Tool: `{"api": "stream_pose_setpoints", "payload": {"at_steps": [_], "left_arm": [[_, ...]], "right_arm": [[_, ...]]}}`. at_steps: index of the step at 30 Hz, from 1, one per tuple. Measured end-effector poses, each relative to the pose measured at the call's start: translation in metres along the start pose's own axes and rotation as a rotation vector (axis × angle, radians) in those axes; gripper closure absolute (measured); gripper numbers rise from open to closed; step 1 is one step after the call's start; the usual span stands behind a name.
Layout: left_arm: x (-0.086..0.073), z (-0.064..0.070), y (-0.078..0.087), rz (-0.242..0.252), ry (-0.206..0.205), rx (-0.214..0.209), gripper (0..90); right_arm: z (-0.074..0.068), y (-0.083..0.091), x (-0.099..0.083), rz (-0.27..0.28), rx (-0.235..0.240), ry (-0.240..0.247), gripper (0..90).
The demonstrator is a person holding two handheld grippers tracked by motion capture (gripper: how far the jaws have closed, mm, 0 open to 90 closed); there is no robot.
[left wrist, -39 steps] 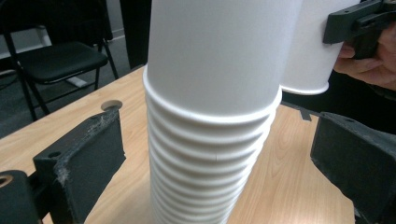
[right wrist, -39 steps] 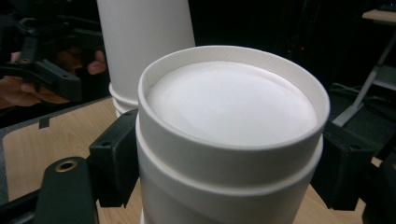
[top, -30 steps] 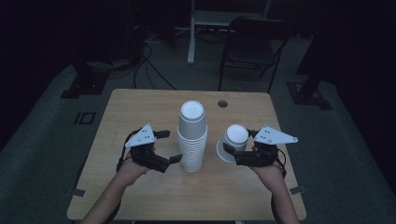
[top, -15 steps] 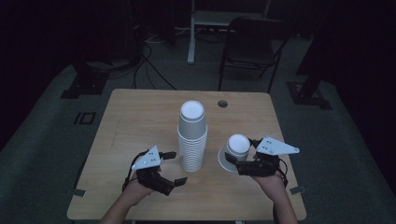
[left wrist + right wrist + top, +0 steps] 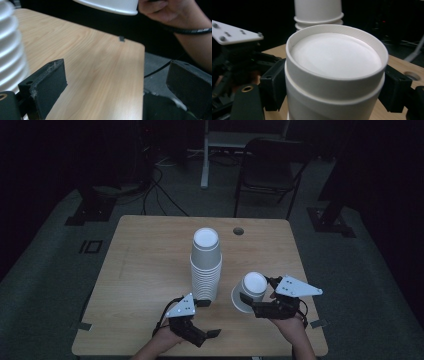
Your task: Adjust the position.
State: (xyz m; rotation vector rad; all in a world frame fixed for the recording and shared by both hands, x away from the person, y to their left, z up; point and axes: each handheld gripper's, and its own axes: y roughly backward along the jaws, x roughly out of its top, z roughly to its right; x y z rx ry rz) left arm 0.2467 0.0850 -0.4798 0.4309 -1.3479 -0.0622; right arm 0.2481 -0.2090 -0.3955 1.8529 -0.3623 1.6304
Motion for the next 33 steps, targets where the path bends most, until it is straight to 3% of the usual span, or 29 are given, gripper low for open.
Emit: {"api": "stream_pose_setpoints", "payload": {"at_steps": [2, 6, 16, 21, 26, 30, 33], "left_arm": [[0.003, 0.006, -0.011, 0.010, -0.009, -0.040, 3.2], [0.010, 0.010, -0.022, 0.010, -0.020, -0.073, 3.2], [0.024, 0.011, -0.029, 0.048, -0.027, -0.154, 4.2], [0.026, 0.011, -0.031, 0.074, -0.035, -0.132, 5.6], [0.030, 0.012, -0.030, 0.111, -0.055, -0.131, 17.9], [0.034, 0.012, -0.029, 0.145, -0.087, -0.096, 30.6], [0.036, 0.012, -0.028, 0.174, -0.080, -0.092, 40.2]], "right_arm": [[-0.003, -0.001, 0.002, 0.009, 0.011, 0.006, 21.5], [-0.009, 0.000, 0.005, 0.018, 0.019, 0.016, 21.5], [-0.015, -0.001, 0.010, 0.037, 0.059, 0.025, 21.4], [-0.015, -0.002, 0.013, 0.048, 0.068, 0.024, 21.4], [-0.018, 0.000, 0.015, 0.062, 0.092, 0.022, 21.4], [-0.017, -0.001, 0.016, 0.066, 0.092, 0.020, 21.4], [-0.016, 0.000, 0.015, 0.068, 0.096, 0.015, 21.4]]}}
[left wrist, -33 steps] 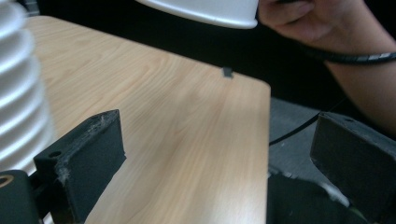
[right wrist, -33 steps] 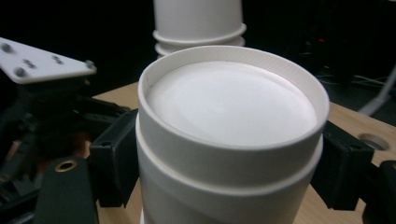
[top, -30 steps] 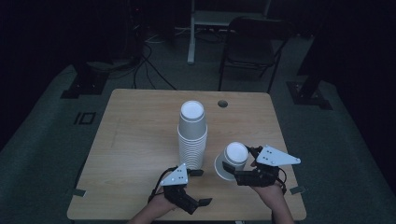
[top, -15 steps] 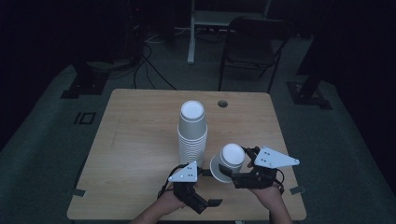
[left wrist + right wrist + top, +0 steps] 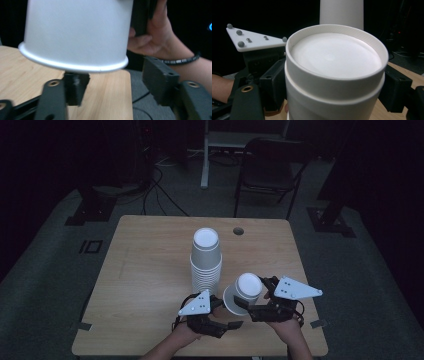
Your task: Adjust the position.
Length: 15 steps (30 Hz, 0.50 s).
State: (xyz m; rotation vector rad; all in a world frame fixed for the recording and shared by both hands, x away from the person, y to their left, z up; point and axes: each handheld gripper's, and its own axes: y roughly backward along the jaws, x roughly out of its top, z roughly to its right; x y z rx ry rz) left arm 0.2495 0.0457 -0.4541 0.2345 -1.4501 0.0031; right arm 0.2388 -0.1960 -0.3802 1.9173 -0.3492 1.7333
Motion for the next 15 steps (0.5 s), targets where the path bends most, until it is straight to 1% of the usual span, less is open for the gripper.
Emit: {"api": "stream_pose_setpoints", "payload": {"at_steps": [1, 2, 3, 4, 5, 6, 8, 9, 11, 12, 14, 15], "left_arm": [[0.0006, -0.0004, 0.0000, 0.002, 0.002, -0.006, 44.3], [0.0006, -0.0004, 0.0000, 0.002, 0.002, -0.006, 46.7], [0.0016, -0.0002, -0.0003, 0.008, -0.001, -0.006, 46.7], [0.0017, -0.0004, -0.0007, 0.012, 0.002, -0.016, 51.1], [0.0019, -0.0004, -0.0010, 0.016, 0.007, -0.016, 52.1], [0.0023, -0.0006, -0.0013, 0.015, 0.018, -0.029, 52.2], [0.0033, 0.0005, -0.0019, 0.019, 0.015, -0.031, 52.2], [0.0038, 0.0003, -0.0020, 0.023, 0.023, -0.046, 52.1], [0.0048, 0.0005, -0.0020, 0.029, 0.020, -0.037, 52.2], [0.0053, -0.0002, -0.0018, 0.035, 0.034, -0.047, 52.2], [0.0066, -0.0012, -0.0011, 0.056, 0.057, -0.046, 52.1], [0.0074, -0.0021, -0.0006, 0.065, 0.071, -0.053, 52.2]], "right_arm": [[0.0001, 0.0001, -0.0001, 0.002, 0.004, 0.000, 21.4], [0.0001, 0.0001, -0.0001, 0.002, 0.004, 0.000, 21.4], [0.0001, 0.0003, -0.0001, 0.004, 0.007, -0.003, 21.4], [-0.0006, 0.0001, 0.0003, 0.002, 0.009, 0.001, 21.3], [-0.0008, 0.0005, 0.0006, 0.003, 0.012, -0.002, 21.3], [-0.0011, 0.0007, 0.0010, 0.004, 0.013, 0.001, 21.4], [-0.0014, 0.0010, 0.0017, 0.008, 0.013, 0.003, 21.3], [-0.0017, 0.0013, 0.0020, 0.010, 0.016, 0.003, 21.4], [-0.0015, 0.0018, 0.0026, 0.014, 0.017, 0.004, 21.4], [-0.0019, 0.0022, 0.0029, 0.017, 0.015, 0.006, 21.4], [-0.0019, 0.0029, 0.0031, 0.023, 0.017, 0.007, 21.3], [-0.0020, 0.0032, 0.0032, 0.025, 0.016, 0.007, 21.3]]}}
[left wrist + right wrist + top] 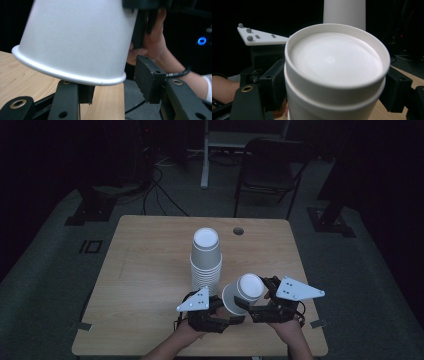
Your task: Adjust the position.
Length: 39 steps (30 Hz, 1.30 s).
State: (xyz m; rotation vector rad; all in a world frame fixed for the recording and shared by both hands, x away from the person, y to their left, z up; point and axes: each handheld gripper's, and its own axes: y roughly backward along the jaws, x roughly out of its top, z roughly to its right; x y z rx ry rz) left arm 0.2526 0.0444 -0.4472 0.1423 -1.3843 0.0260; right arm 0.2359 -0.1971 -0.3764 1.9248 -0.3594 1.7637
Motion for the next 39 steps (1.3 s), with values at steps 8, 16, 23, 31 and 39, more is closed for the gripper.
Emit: {"api": "stream_pose_setpoints", "payload": {"at_steps": [8, 16, 23, 31, 39], "left_arm": [[0.002, 0.002, 0.003, 0.020, -0.033, -0.010, 77.5], [0.005, 0.004, 0.006, 0.008, -0.097, -0.053, 83.3], [0.006, 0.005, 0.010, -0.039, -0.160, -0.024, 83.6], [0.008, 0.008, 0.014, -0.146, -0.259, 0.023, 83.6], [0.003, 0.007, 0.015, -0.251, -0.324, 0.062, 83.5]], "right_arm": [[0.000, 0.004, 0.003, 0.020, 0.017, 0.002, 20.9], [0.000, 0.007, 0.004, 0.029, 0.076, -0.011, 20.6], [0.000, 0.004, 0.005, 0.000, 0.088, -0.012, 19.5], [0.004, 0.001, 0.003, -0.025, 0.100, -0.036, 14.7], [0.007, 0.003, 0.004, -0.014, 0.087, -0.055, 14.7]]}}
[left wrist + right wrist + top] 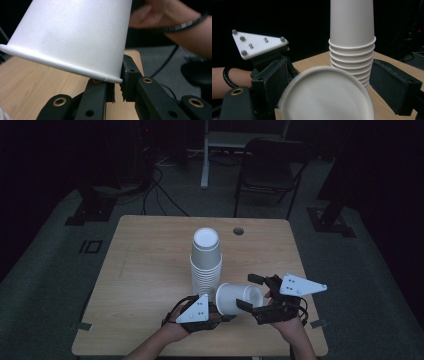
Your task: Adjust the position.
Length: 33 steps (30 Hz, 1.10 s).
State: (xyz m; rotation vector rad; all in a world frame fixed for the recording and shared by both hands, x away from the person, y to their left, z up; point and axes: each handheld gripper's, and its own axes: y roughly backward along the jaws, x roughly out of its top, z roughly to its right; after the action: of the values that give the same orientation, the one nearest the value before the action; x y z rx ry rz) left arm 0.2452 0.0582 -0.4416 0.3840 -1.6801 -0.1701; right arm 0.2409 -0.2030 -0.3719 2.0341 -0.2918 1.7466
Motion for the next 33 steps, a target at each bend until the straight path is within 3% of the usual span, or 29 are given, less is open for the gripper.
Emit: {"api": "stream_pose_setpoints", "payload": {"at_steps": [1, 3, 7, 11, 15, 16, 18, 21, 23, 25, 27, 33], "left_arm": [[-0.001, 0.000, -0.001, -0.021, -0.017, 0.016, 83.5], [-0.003, 0.001, -0.002, -0.069, -0.044, 0.009, 83.5], [-0.009, 0.001, -0.004, -0.145, -0.068, 0.004, 83.5], [-0.013, 0.002, -0.003, -0.221, -0.129, 0.037, 83.5], [-0.016, 0.002, 0.000, -0.285, -0.167, 0.041, 83.4], [-0.017, 0.002, 0.000, -0.296, -0.187, 0.059, 83.5], [-0.017, 0.003, 0.002, -0.325, -0.208, 0.053, 83.4], [-0.018, 0.003, 0.004, -0.336, -0.205, 0.051, 83.4], [-0.020, 0.004, 0.004, -0.392, -0.246, 0.055, 83.4], [-0.020, 0.004, 0.005, -0.410, -0.247, 0.044, 83.4], [-0.020, 0.005, 0.004, -0.451, -0.286, 0.051, 83.4], [-0.023, 0.008, 0.001, -0.519, -0.344, 0.041, 83.4]], "right_arm": [[0.001, 0.000, 0.000, -0.008, -0.006, -0.001, 14.8], [0.002, -0.001, 0.000, -0.023, -0.018, -0.006, 15.1], [0.006, -0.002, -0.003, -0.034, -0.009, -0.011, 14.9], [0.010, -0.004, -0.006, -0.053, -0.020, -0.025, 15.0], [0.013, -0.005, -0.008, -0.076, -0.024, -0.023, 14.8], [0.014, -0.005, -0.009, -0.081, -0.022, -0.026, 14.8], [0.016, -0.007, -0.011, -0.098, -0.024, -0.024, 14.8], [0.017, -0.008, -0.013, -0.112, -0.020, -0.029, 14.8], [0.018, -0.012, -0.015, -0.148, -0.012, -0.031, 14.6], [0.019, -0.015, -0.017, -0.172, 0.000, -0.033, 14.4], [0.019, -0.020, -0.019, -0.201, 0.009, -0.031, 14.4], [0.020, -0.032, -0.023, -0.290, 0.019, -0.018, 14.4]]}}
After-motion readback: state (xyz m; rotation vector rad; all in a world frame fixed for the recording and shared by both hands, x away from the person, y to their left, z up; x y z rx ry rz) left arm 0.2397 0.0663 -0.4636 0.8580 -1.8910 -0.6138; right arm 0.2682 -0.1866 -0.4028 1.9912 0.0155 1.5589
